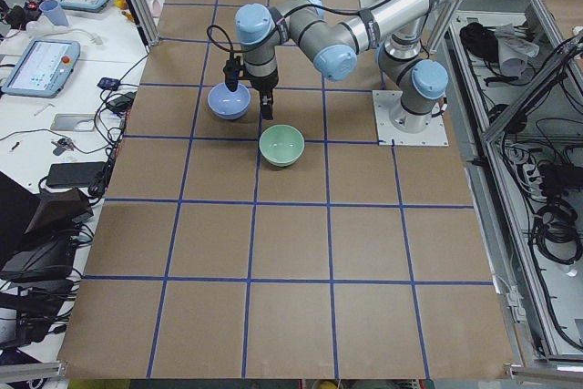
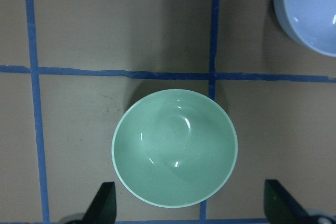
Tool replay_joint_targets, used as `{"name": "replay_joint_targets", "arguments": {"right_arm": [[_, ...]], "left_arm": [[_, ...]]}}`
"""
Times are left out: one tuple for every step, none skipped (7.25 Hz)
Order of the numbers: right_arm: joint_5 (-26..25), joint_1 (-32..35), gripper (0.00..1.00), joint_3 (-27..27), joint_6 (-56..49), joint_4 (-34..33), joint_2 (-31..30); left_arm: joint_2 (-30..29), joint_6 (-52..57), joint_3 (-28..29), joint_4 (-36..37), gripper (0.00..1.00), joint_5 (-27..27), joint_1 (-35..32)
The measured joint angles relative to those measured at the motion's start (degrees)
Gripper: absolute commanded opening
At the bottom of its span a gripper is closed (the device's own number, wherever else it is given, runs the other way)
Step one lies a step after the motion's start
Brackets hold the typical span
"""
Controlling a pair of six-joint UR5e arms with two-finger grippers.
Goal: Stack green bowl on blue bowl
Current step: 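Move the left gripper down to the rim of the green bowl, then close the left gripper on the green bowl's rim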
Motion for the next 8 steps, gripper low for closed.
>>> {"name": "replay_joint_targets", "arguments": {"right_arm": [[0.0, 0.0, 1.00, 0.0, 0.0, 0.0, 0.0], [0.0, 0.0, 1.00, 0.0, 0.0, 0.0, 0.0], [0.0, 0.0, 1.00, 0.0, 0.0, 0.0, 0.0], [0.0, 0.0, 1.00, 0.0, 0.0, 0.0, 0.0], [0.0, 0.0, 1.00, 0.0, 0.0, 0.0, 0.0], [0.0, 0.0, 1.00, 0.0, 0.0, 0.1, 0.0], [0.0, 0.0, 1.00, 0.0, 0.0, 0.1, 0.0], [0.0, 0.0, 1.00, 0.0, 0.0, 0.0, 0.0]], "left_arm": [[-1.2, 2.8, -1.9, 1.9, 1.00, -0.1, 2.4], [-2.2, 4.9, -3.4, 3.1, 1.00, -0.1, 4.3], [-3.2, 6.1, -5.0, 4.7, 1.00, 0.1, 5.3], [-4.1, 6.7, -7.1, 7.7, 1.00, 0.3, 5.7], [-4.7, 7.0, -8.7, 10.4, 1.00, 0.4, 5.8], [-5.3, 7.6, -9.5, 12.2, 1.00, 0.5, 5.8], [-5.8, 8.6, -10.1, 13.9, 1.00, 0.5, 5.8], [-6.2, 10.0, -11.0, 15.9, 1.00, 0.5, 5.8]]}}
